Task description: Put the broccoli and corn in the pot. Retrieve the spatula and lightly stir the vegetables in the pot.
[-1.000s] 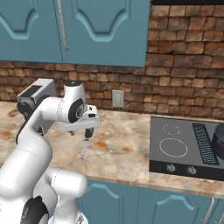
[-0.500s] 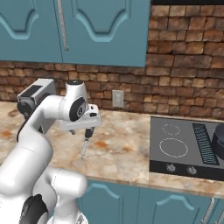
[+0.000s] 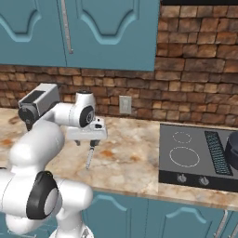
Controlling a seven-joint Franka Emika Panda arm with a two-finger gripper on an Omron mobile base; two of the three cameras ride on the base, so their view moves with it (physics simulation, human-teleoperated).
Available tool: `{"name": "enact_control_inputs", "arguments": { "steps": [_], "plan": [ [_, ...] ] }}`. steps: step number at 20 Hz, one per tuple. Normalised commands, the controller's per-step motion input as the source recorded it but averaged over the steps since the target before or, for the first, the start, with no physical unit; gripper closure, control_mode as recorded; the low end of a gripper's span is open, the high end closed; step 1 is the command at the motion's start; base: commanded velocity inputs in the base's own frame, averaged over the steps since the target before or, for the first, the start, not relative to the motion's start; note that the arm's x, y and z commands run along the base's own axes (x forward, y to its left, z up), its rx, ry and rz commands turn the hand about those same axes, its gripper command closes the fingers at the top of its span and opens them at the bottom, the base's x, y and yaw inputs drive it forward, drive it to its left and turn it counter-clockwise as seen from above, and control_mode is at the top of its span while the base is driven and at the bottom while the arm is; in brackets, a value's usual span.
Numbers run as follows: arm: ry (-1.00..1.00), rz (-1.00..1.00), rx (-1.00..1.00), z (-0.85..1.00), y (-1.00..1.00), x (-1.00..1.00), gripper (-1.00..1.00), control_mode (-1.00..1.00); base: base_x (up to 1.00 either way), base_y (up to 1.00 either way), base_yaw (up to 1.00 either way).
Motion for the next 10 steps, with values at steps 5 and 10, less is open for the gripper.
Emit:
{"name": "enact_control_inputs", "arguments": {
  "steps": [5,10],
  "plan": [
    [-0.03,-0.05,0.02,-0.25,0.11,0.02,-1.00,-1.00,0.00,0.00,0.00],
    [-0.02,0.00,0.00,-0.35,-0.01,0.01,-1.00,-1.00,0.00,0.00,0.00]
  ]
}}
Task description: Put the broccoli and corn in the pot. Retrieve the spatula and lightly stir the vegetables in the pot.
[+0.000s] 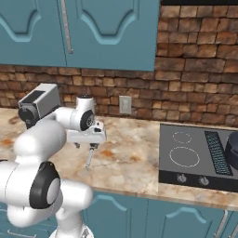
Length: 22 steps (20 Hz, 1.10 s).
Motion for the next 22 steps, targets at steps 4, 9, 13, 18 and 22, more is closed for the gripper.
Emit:
{"name": "enact_control_inputs", "arguments": {
  "steps": [4,9,13,18,22],
  "plan": [
    [-0.02,0.00,0.00,-0.61,0.08,0.00,-1.00,-1.00,0.00,0.00,0.00],
    [0.00,0.00,0.00,-0.61,0.00,0.00,-1.00,-1.00,0.00,0.00,0.00],
    [0.01,0.00,0.00,-0.39,0.00,0.00,-1.00,-1.00,0.00,0.00,0.00],
    [0.01,0.00,0.00,-0.37,0.01,0.00,-1.00,-1.00,0.00,0.00,0.00],
    [0.03,0.00,0.00,-0.38,0.03,0.00,-1.00,-1.00,0.00,0.00,0.00]
  ]
}}
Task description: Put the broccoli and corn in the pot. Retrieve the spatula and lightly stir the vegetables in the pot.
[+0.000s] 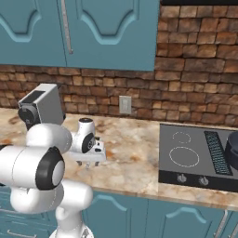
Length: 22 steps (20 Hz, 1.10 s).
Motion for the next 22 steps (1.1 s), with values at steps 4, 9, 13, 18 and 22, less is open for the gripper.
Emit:
{"name": "enact_control_inputs", "arguments": {
  "steps": [4,9,13,18,22],
  "plan": [
    [0.07,0.00,0.00,-0.18,0.01,-0.01,-1.00,-1.00,0.00,0.00,0.00],
    [0.06,0.00,0.00,-0.16,0.00,-0.05,1.00,-1.00,0.00,0.00,0.00],
    [0.05,0.00,0.00,-0.09,0.00,-0.05,1.00,-1.00,0.00,0.00,0.00],
    [0.04,0.00,0.00,-0.07,0.00,-0.04,1.00,-1.00,0.00,0.00,0.00],
    [0.03,0.00,0.00,-0.06,0.00,-0.07,1.00,-1.00,0.00,0.00,0.00]
  ]
}}
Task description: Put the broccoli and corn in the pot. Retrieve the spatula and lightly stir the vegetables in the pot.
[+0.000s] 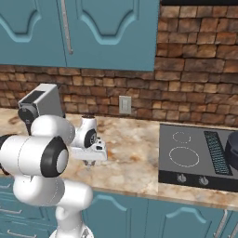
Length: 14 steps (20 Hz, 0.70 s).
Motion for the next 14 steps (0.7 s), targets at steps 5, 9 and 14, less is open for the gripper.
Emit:
{"name": "enact_control_inputs", "arguments": {
  "steps": [5,9,14],
  "plan": [
    [0.03,0.00,0.00,0.69,-0.06,-0.60,1.00,-1.00,0.00,0.00,0.00],
    [0.02,0.00,0.04,1.00,-0.13,-0.96,1.00,-1.00,0.00,0.00,0.00],
    [0.00,0.04,0.01,1.00,0.00,-0.94,1.00,-1.00,0.00,0.00,0.00]
  ]
}}
